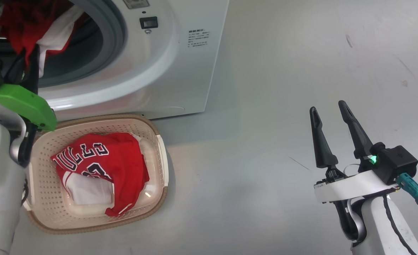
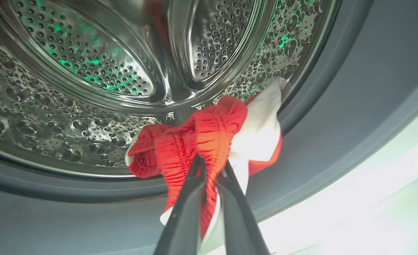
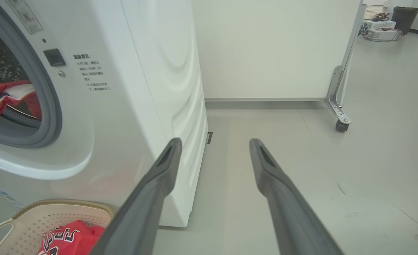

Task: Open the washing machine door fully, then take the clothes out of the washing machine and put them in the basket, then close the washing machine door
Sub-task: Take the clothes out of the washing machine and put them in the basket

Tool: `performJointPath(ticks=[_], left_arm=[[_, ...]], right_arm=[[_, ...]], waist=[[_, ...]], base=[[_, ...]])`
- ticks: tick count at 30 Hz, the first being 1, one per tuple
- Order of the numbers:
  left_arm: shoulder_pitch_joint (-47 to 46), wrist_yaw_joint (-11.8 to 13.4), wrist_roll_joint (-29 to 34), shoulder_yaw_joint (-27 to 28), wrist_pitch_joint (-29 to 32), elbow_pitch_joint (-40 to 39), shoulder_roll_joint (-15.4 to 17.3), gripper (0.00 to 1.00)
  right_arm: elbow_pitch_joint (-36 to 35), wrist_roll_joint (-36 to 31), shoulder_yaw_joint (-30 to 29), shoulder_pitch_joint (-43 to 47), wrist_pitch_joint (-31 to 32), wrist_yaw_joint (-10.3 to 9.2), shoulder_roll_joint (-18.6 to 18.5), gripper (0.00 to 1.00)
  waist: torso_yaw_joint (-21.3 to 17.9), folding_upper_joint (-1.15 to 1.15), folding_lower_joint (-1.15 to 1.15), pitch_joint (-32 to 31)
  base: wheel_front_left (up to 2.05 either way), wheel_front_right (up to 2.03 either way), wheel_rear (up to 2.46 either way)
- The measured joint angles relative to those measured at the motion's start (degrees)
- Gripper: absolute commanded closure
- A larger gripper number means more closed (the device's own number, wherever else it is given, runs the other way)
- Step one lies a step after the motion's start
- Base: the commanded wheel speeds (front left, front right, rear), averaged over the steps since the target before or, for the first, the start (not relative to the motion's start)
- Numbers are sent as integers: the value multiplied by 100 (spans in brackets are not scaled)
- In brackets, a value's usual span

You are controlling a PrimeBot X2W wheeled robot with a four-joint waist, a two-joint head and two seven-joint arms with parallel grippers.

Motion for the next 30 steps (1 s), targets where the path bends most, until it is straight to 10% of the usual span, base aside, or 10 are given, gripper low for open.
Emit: performJointPath(ticks=[17, 30], left_arm=[[1304, 0, -259, -47, -497, -523, -175, 100], [2140, 75, 81, 956, -491, -2223, -353, 100]], right_arm=[[198, -56, -34, 437, 0, 9, -22, 0], [187, -56, -56, 692, 0, 11, -20, 0]], waist=[[298, 0, 0, -892], [410, 0, 0, -1382]], base=[[0, 0, 0], [0, 0, 0]])
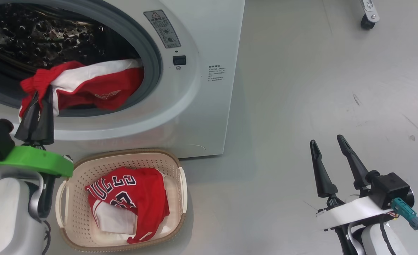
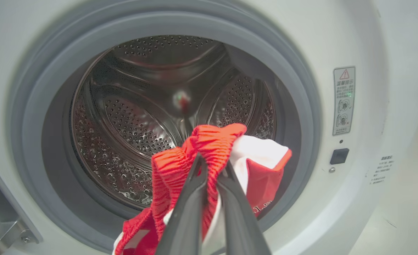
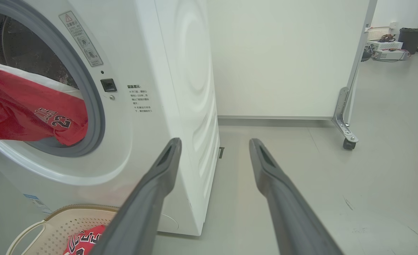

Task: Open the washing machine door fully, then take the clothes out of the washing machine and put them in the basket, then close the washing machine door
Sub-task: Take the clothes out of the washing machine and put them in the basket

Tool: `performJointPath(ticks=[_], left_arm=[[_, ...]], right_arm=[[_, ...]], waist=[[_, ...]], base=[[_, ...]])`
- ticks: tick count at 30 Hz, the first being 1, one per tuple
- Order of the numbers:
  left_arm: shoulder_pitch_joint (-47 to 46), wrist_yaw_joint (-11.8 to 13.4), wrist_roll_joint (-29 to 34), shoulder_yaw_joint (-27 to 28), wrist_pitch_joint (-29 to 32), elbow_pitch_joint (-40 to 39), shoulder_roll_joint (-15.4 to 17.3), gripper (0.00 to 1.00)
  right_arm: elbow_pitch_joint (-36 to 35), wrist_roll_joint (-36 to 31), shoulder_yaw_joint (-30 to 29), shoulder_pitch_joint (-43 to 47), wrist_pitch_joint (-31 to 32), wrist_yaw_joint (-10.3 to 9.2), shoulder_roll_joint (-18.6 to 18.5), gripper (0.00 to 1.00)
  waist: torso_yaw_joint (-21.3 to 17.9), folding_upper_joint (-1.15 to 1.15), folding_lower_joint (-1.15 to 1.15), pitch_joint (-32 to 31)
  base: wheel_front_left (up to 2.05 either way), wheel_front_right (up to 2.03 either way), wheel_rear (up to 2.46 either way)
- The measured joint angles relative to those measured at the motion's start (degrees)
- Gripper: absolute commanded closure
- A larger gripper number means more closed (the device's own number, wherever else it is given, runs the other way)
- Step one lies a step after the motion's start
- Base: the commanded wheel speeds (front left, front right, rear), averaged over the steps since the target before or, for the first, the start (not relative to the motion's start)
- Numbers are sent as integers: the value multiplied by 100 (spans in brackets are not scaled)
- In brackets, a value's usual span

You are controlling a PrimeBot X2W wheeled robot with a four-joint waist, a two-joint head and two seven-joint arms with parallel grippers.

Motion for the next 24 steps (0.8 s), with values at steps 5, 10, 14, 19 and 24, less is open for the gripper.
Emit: performJointPath(ticks=[5, 10, 14, 19, 24], left_arm=[[316, 37, 219, 197, -1, -446, -31, 100], [570, 36, 400, 334, -1, -838, -99, 100], [813, 36, 458, 391, -1, -1049, -171, 100], [892, 36, 583, 646, -1, -1508, -247, 100], [949, 31, 644, 795, -2, -1825, -356, 100]], right_arm=[[-27, 0, -7, 59, 0, 16, 1, 0], [-62, 0, -23, 65, 0, 46, 1, 0], [-77, 0, -48, 76, 0, 46, 1, 0], [-86, 0, -67, 121, 0, 46, 2, 0], [-86, 0, -69, 153, 0, 47, 3, 0]], waist=[[31, 0, 0, -35], [57, 0, 0, -55], [82, 0, 0, -71], [127, 0, 0, -87], [173, 0, 0, -107]], base=[[0, 0, 0], [0, 0, 0], [0, 0, 0], [0, 0, 0], [0, 0, 0]])
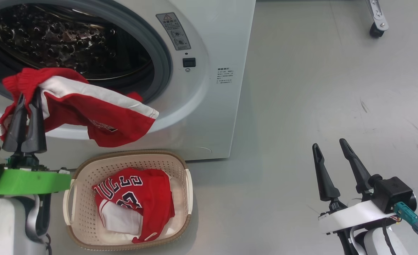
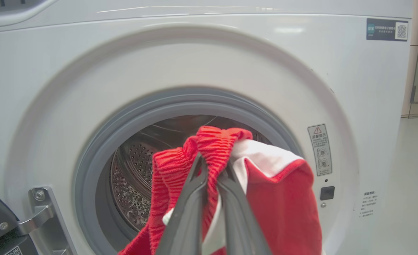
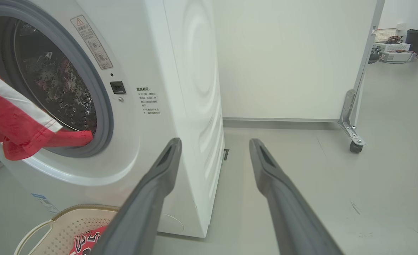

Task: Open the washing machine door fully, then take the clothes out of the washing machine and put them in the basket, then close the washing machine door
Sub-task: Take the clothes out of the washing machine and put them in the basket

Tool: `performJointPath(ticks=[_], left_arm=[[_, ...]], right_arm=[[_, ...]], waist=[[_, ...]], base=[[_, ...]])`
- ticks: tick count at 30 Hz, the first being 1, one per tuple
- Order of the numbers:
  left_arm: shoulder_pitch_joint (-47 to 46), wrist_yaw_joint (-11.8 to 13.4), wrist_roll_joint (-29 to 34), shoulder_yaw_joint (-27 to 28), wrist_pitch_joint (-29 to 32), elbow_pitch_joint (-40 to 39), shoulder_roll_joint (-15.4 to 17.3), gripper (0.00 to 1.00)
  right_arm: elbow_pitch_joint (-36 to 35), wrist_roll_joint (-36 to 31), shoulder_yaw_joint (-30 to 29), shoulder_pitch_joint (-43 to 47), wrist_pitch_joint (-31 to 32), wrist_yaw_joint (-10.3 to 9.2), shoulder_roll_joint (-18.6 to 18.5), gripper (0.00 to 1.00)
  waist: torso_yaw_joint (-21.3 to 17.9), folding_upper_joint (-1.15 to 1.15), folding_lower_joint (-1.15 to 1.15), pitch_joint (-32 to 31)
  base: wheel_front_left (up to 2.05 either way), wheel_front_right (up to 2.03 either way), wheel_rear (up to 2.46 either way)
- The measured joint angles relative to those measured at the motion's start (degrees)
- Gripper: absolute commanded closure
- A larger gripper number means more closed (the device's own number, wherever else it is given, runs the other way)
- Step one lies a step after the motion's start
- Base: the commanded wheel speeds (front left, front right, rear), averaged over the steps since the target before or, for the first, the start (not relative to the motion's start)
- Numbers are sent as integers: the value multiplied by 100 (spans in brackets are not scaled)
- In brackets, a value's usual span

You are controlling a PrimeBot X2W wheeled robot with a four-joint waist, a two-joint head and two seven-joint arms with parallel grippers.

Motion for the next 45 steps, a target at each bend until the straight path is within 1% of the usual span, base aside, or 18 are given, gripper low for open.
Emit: performJointPath(ticks=[9, 12, 16, 21, 27, 33, 45], left_arm=[[392, -3, 47, 16, 0, -51, -151, 100], [552, -4, 114, -82, 0, 100, -132, 100], [938, -4, 134, -240, 1, 575, -110, 100], [1068, -5, 126, -463, 41, 1054, -66, 100], [1070, -10, 236, -717, 226, 1424, 70, 100], [1001, -11, 309, -932, 470, 1886, 101, 100], [319, -27, 355, -1131, 866, 2910, 157, 100]], right_arm=[[4, 0, 2, 9, 0, 0, 1, 0], [9, 0, 4, 25, 0, 0, 1, 0], [18, 0, 14, 27, 0, 0, 1, 0], [15, 0, 40, 30, 0, 1, 0, 0], [-8, 0, 104, 28, 0, 1, 0, 0], [-48, -1, 154, 19, 0, 1, 1, 0], [-190, -26, 256, -160, 0, 1, 1, 0]], waist=[[54, 0, 0, -57], [60, 0, 0, -67], [65, 0, 0, -83], [59, 0, 0, -66], [22, 0, 0, 58], [-47, 0, 0, 255], [-334, 0, 0, 893]], base=[[0, 0, 0], [0, 0, 0], [0, 0, 0], [0, 0, 0], [0, 0, 0], [0, 0, 0], [0, 0, 0]])
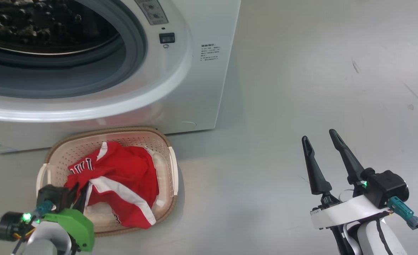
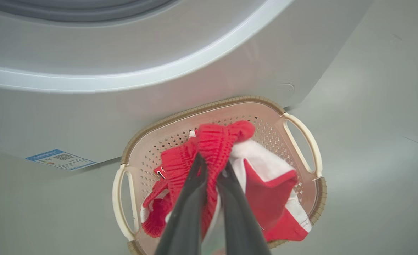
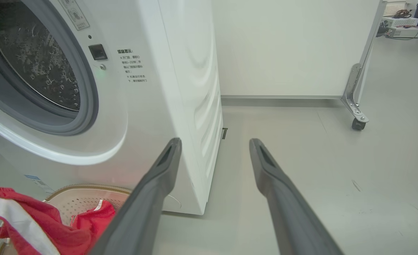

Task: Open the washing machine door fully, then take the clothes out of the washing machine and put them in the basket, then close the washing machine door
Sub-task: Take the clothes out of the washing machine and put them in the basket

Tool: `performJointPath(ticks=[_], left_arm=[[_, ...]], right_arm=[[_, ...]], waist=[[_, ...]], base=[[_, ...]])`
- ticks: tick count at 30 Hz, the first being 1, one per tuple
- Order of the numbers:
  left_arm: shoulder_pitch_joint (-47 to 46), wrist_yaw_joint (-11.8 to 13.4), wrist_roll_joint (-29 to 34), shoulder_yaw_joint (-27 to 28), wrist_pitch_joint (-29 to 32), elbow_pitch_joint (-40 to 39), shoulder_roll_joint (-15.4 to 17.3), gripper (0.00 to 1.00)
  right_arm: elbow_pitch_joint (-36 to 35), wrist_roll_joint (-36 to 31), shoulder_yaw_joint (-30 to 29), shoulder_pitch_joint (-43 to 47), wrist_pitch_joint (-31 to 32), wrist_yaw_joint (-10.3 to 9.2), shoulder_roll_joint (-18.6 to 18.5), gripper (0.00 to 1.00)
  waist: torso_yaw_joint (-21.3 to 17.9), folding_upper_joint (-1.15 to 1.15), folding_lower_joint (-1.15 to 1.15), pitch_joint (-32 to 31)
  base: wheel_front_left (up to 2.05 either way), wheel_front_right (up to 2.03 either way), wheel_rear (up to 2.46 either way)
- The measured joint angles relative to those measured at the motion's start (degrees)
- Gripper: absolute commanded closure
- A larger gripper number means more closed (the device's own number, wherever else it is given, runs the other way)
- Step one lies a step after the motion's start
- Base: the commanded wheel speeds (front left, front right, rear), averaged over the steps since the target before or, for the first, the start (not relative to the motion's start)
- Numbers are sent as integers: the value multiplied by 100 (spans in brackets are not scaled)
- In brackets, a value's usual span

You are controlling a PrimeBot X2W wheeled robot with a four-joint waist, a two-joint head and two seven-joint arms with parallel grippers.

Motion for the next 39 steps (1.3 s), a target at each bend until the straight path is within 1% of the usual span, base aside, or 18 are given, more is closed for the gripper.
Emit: performJointPath(ticks=[9, 15, 21, 31, 39], left_arm=[[-933, -1, 144, -65, -14, 229, 112, 100], [-1532, -1, 164, -66, -318, 308, 119, 100], [-1584, -1, 333, -149, -309, 912, 238, 100], [-1631, 5, 471, -234, -158, 1812, 312, 100], [-1970, 237, 494, -159, -13, 2347, 321, 100]], right_arm=[[-144, -43, 26, -268, 0, 1, 0, 0], [-182, -90, 14, -374, 0, 1, 0, 0], [-272, -153, -68, -602, 0, 1, -38, 0], [-316, -266, -112, -662, 0, 1, -82, 0], [-398, -349, -177, -767, 0, 1, -127, 0]], waist=[[-193, 0, 0, 582], [-290, 0, 0, 972], [-364, 0, 0, 1317], [-405, 0, 0, 1772], [-378, 0, 0, 2058]], base=[[0, 0, 0], [0, 0, 0], [0, 0, 0], [0, 0, 0], [0, 0, 0]])
